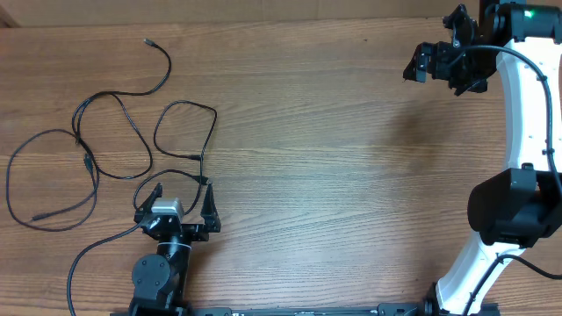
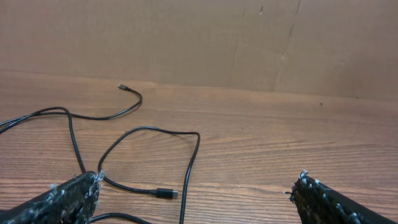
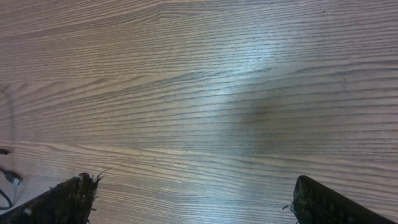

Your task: Untangle cables

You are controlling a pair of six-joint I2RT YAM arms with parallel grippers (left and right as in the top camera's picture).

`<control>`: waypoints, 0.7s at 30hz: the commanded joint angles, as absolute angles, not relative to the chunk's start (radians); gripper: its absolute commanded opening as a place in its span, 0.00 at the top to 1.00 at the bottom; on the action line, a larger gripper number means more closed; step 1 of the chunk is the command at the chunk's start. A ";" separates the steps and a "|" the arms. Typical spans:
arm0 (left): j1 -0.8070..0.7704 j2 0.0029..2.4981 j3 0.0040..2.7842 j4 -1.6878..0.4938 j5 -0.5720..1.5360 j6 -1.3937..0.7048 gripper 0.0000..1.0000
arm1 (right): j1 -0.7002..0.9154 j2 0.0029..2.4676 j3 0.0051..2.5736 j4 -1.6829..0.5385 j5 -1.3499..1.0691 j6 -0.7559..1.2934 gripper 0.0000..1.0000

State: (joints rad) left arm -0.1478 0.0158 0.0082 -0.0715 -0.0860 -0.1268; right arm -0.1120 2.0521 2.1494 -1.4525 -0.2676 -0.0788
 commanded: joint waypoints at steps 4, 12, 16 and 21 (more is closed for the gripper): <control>-0.137 0.004 0.006 -0.072 -0.078 -0.111 0.00 | -0.059 1.895 2.148 -1.365 -0.260 -0.080 0.00; -0.137 0.004 0.006 -0.073 -0.078 -0.111 0.00 | 0.062 1.744 2.148 -1.167 -0.207 -0.081 0.00; -0.137 0.004 0.006 -0.073 -0.078 -0.111 0.00 | 0.094 1.691 2.147 -1.123 -0.199 -0.080 0.00; -0.137 0.004 0.006 -0.073 -0.078 -0.111 0.00 | 0.097 1.621 2.088 -1.079 -0.199 -0.080 0.00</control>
State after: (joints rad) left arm -0.1478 0.0158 0.0082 -0.0715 -0.0860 -0.1268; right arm 0.0952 1.6737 2.1330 -1.1042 -0.2176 -0.0795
